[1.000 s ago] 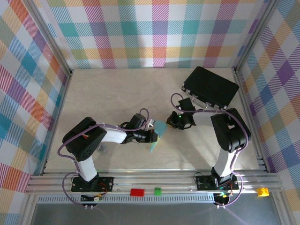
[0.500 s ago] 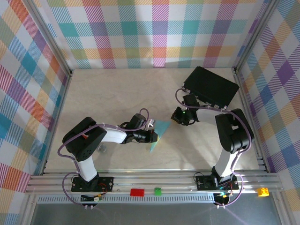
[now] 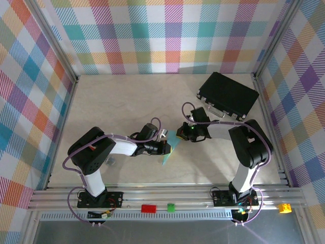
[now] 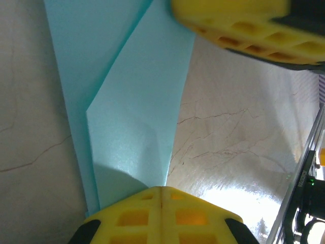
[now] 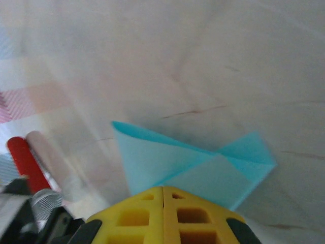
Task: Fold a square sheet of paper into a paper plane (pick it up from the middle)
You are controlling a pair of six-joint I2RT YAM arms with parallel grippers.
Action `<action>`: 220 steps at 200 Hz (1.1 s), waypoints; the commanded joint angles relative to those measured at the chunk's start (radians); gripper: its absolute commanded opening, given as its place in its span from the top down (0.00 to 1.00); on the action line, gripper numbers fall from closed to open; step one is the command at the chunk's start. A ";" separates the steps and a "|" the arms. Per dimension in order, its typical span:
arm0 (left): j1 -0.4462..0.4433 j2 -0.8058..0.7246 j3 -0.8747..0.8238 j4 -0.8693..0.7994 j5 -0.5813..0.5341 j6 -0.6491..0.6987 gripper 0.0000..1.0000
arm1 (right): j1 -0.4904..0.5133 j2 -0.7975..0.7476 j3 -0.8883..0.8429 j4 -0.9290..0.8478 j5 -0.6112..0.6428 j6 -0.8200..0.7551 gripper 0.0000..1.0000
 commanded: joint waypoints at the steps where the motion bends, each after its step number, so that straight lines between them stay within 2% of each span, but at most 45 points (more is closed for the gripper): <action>1: -0.004 0.023 -0.019 -0.171 0.013 -0.006 1.00 | -0.007 0.034 0.000 -0.051 0.047 -0.024 0.98; 61: -0.005 -0.056 0.088 -0.254 0.028 -0.005 1.00 | -0.015 0.055 -0.004 -0.098 0.066 -0.051 1.00; 110: -0.020 0.028 0.216 -0.257 0.049 -0.006 0.98 | -0.015 0.055 -0.026 -0.086 0.065 -0.038 1.00; 147: -0.027 0.126 0.290 -0.279 0.000 0.014 0.98 | -0.015 0.053 -0.045 -0.071 0.067 -0.024 1.00; 176: -0.038 0.143 0.275 -0.301 -0.018 0.029 0.98 | -0.015 0.051 -0.048 -0.076 0.071 -0.025 1.00; 220: -0.070 0.050 0.190 -0.420 -0.057 0.077 0.98 | -0.015 0.055 -0.044 -0.080 0.079 -0.030 1.00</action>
